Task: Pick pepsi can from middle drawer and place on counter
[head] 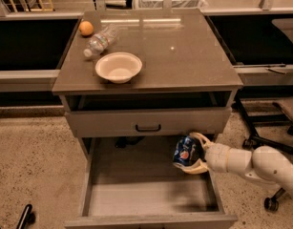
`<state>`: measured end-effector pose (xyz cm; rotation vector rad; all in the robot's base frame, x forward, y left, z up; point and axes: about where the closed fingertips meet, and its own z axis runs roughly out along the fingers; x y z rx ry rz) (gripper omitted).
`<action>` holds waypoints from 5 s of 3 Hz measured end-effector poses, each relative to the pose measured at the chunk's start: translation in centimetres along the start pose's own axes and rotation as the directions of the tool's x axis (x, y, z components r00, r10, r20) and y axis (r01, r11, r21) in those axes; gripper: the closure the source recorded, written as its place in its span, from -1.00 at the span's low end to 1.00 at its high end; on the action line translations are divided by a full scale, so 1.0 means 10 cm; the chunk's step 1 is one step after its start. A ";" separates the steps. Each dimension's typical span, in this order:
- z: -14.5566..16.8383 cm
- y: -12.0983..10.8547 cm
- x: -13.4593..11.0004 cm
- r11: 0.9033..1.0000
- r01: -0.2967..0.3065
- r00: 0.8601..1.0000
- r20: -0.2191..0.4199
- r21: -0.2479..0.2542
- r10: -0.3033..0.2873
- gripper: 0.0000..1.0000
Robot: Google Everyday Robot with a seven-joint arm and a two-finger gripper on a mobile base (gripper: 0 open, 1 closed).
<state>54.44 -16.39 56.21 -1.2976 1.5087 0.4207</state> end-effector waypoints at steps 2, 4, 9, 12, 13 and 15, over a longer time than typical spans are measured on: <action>-0.90 0.32 -1.40 0.881 0.423 0.899 0.217 -0.209 -0.380 1.00; -1.24 -0.27 -2.24 0.902 0.398 0.917 0.100 -0.165 -0.386 1.00; -0.39 -2.46 -2.43 0.961 -0.277 0.935 -0.228 0.006 0.271 0.03; -0.17 -2.42 -2.23 0.942 -0.335 0.903 -0.287 -0.006 0.319 -1.00; -0.16 -2.41 -2.23 0.942 -0.335 0.903 -0.286 -0.008 0.319 -1.00; -0.24 -2.42 -2.37 0.960 -0.274 0.938 -0.232 -0.051 0.256 -1.00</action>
Offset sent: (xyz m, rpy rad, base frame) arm -0.1561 0.0077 0.1896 -0.1149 -0.3431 0.7048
